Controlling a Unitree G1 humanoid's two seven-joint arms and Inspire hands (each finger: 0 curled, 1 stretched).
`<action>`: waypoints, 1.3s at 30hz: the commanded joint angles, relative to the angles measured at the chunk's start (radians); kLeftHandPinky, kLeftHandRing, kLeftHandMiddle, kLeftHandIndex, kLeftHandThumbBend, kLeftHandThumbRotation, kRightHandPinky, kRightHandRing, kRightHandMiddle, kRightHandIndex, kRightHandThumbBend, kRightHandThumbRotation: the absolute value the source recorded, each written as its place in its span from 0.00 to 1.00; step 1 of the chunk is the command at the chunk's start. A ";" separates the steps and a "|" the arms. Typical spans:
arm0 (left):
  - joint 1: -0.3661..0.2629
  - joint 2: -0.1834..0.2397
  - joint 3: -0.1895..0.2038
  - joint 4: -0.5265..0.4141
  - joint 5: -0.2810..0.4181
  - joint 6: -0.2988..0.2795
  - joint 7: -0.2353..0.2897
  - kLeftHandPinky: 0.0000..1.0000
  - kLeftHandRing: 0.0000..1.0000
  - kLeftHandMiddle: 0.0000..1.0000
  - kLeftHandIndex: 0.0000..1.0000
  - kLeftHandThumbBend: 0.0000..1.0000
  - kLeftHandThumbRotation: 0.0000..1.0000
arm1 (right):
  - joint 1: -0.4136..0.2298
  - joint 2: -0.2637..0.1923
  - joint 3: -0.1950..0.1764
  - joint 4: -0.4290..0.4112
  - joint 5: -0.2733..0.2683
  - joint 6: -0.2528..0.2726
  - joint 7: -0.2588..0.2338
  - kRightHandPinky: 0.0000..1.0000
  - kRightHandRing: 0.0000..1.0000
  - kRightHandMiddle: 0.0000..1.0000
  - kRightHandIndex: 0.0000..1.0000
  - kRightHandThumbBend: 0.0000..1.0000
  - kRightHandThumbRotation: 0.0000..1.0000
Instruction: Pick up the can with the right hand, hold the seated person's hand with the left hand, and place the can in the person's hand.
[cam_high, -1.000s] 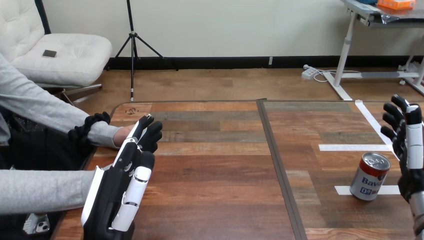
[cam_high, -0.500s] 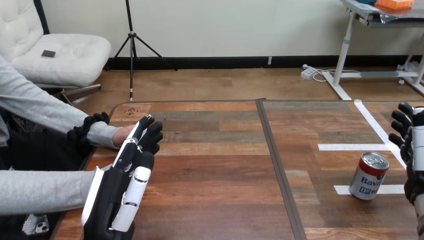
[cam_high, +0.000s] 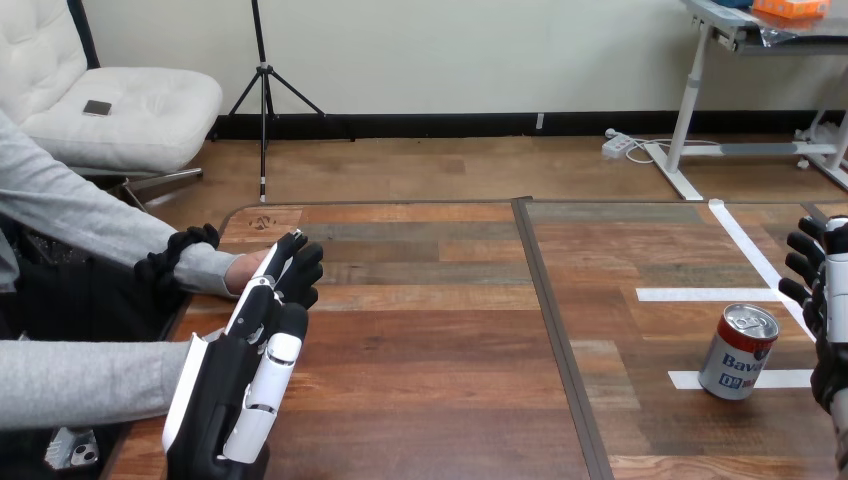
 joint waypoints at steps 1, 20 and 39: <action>-0.032 -0.006 0.000 -0.045 -0.007 -0.004 -0.005 0.92 0.92 0.91 0.93 0.49 0.85 | -0.094 -0.033 0.002 0.019 -0.011 0.010 -0.022 0.89 0.92 0.90 0.90 0.87 0.99; -0.025 -0.001 -0.001 -0.058 -0.005 0.009 -0.012 0.93 0.92 0.91 0.93 0.49 0.85 | -0.118 -0.027 -0.014 0.073 0.012 0.052 -0.014 0.89 0.91 0.89 0.88 0.86 0.91; -0.029 -0.004 0.005 -0.057 -0.009 0.009 -0.013 0.92 0.92 0.91 0.92 0.49 0.84 | -0.121 -0.019 -0.009 0.097 0.008 0.099 -0.003 0.96 0.94 0.91 0.92 0.86 0.88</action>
